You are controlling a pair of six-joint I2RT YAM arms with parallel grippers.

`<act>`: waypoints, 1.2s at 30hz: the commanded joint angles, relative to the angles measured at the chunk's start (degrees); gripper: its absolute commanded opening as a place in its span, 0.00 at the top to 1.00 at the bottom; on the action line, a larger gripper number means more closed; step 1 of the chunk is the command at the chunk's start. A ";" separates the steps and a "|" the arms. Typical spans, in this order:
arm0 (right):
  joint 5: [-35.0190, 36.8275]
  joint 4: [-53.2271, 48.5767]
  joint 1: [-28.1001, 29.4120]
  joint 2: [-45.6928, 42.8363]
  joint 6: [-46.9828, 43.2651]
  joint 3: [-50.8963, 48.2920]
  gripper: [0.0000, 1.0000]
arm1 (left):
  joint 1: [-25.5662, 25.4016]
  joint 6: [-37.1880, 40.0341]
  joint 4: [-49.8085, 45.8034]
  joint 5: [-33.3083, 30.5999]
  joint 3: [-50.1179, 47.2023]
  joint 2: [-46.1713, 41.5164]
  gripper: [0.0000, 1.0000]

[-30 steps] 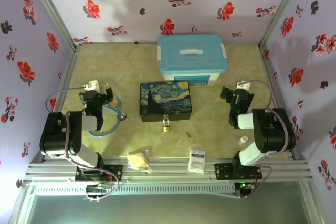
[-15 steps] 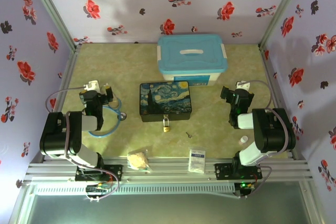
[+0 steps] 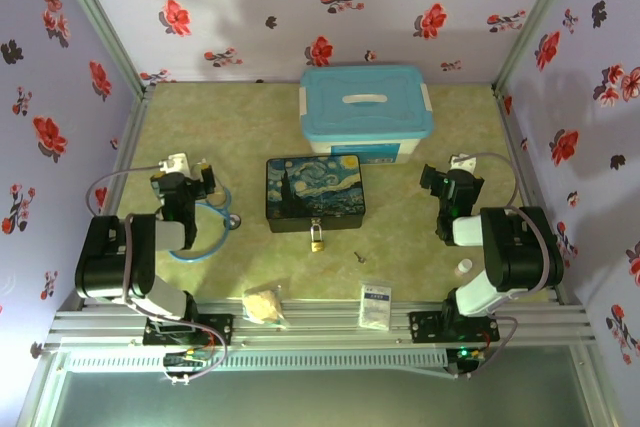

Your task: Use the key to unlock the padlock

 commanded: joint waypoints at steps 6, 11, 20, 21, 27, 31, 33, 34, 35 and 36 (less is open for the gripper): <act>3.53 -20.90 0.85 -17.39 6.39 5.91 0.01 | -0.30 -6.07 -13.93 -4.51 1.41 -20.50 0.00; -5.35 -49.76 -0.04 -24.47 16.88 16.41 0.01 | -0.21 -26.17 -29.96 3.30 3.94 -31.84 0.00; -24.86 -68.01 8.51 -31.95 20.07 15.29 0.01 | -4.93 -45.22 -43.91 26.00 2.52 -41.29 0.00; -23.41 -71.48 11.48 -32.40 19.61 15.69 0.01 | -7.78 -45.51 -45.39 26.11 2.56 -41.70 0.00; -21.28 -78.09 22.21 -34.43 22.58 12.99 0.10 | -22.79 -47.37 -50.87 23.45 3.38 -41.35 0.00; -18.79 -77.13 30.29 -34.40 27.39 10.02 0.23 | -32.36 -48.24 -53.53 18.58 4.33 -41.49 0.00; -18.99 -74.92 34.27 -33.88 29.44 8.48 0.31 | -35.52 -49.75 -53.12 17.95 4.21 -40.72 0.00; -18.92 -74.13 36.31 -33.12 29.92 8.03 0.34 | -37.15 -50.68 -52.15 17.92 4.01 -39.94 0.00; -18.95 -73.36 37.97 -32.44 30.07 7.66 0.36 | -38.92 -51.03 -50.86 17.97 3.82 -39.20 0.00; -19.58 -72.21 39.53 -31.32 29.87 7.43 0.40 | -40.86 -51.18 -49.44 17.88 3.72 -38.24 0.00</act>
